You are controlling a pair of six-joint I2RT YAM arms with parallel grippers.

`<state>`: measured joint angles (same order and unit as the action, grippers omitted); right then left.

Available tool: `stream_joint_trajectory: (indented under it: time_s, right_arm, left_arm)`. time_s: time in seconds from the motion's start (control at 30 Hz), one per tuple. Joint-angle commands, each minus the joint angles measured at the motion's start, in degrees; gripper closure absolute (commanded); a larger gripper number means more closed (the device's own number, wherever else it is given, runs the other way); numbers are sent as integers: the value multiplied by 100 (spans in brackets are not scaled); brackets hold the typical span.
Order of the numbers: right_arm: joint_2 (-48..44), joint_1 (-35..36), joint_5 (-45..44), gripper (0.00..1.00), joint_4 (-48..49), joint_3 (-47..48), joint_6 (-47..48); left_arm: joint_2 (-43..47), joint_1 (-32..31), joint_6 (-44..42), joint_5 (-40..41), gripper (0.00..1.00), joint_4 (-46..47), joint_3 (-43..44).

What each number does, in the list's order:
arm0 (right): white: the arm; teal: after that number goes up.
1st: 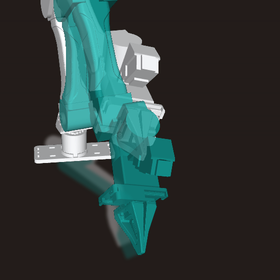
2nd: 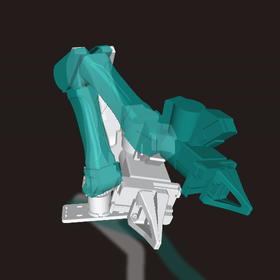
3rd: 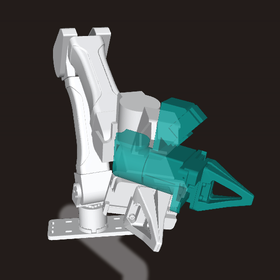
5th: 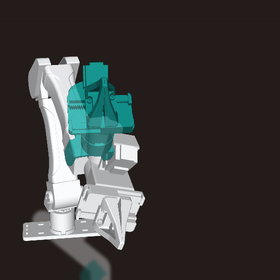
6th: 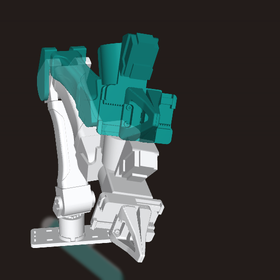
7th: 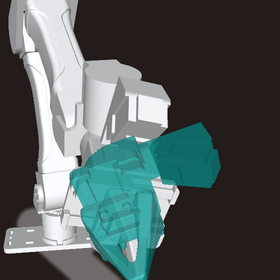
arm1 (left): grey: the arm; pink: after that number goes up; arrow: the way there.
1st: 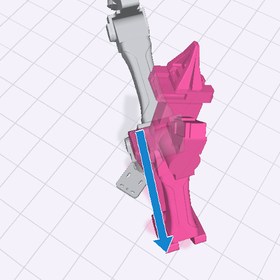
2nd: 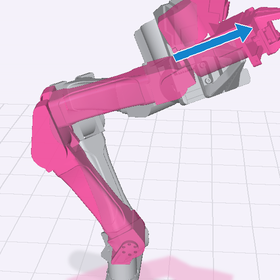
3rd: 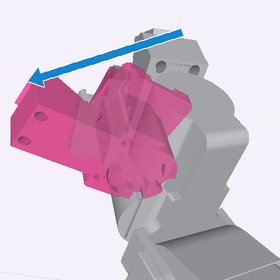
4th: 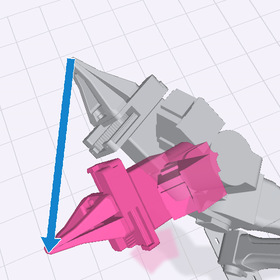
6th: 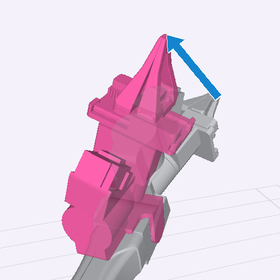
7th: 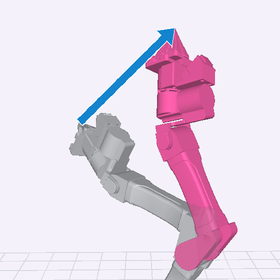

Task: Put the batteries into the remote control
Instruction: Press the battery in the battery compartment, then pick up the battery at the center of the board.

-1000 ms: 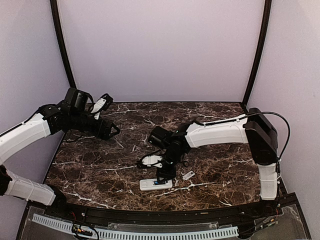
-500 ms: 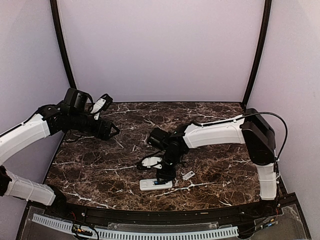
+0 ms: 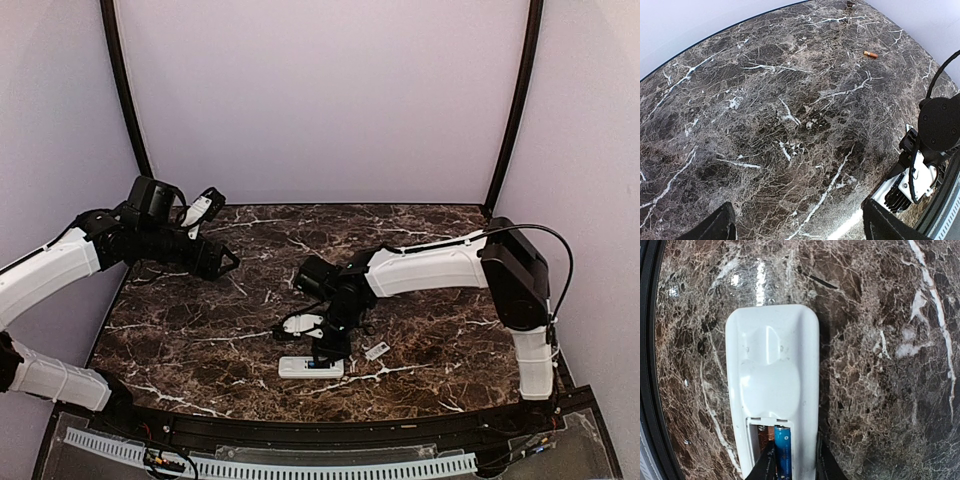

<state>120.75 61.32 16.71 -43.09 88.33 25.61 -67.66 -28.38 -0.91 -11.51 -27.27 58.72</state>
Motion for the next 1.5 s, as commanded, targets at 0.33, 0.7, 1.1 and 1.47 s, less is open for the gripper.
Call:
stream_joint_trajectory:
  time_s: [0.33, 0.7, 1.1, 1.47]
  right_arm:
    - [-166, 14, -177, 63, -91, 116, -67]
    - [-464, 20, -227, 59, -249, 317, -117]
    - [-1579, -1513, -744, 50, 350, -141, -1332]
    - [-1615, -3042, -1783, 34, 245, -729, -2040]
  left_arm:
    - [122, 34, -72, 8, 13, 41, -97]
    - [130, 37, -68, -23, 13, 43, -118]
    - [174, 34, -53, 0, 13, 59, -151]
    - [166, 42, -62, -89, 13, 162, -231]
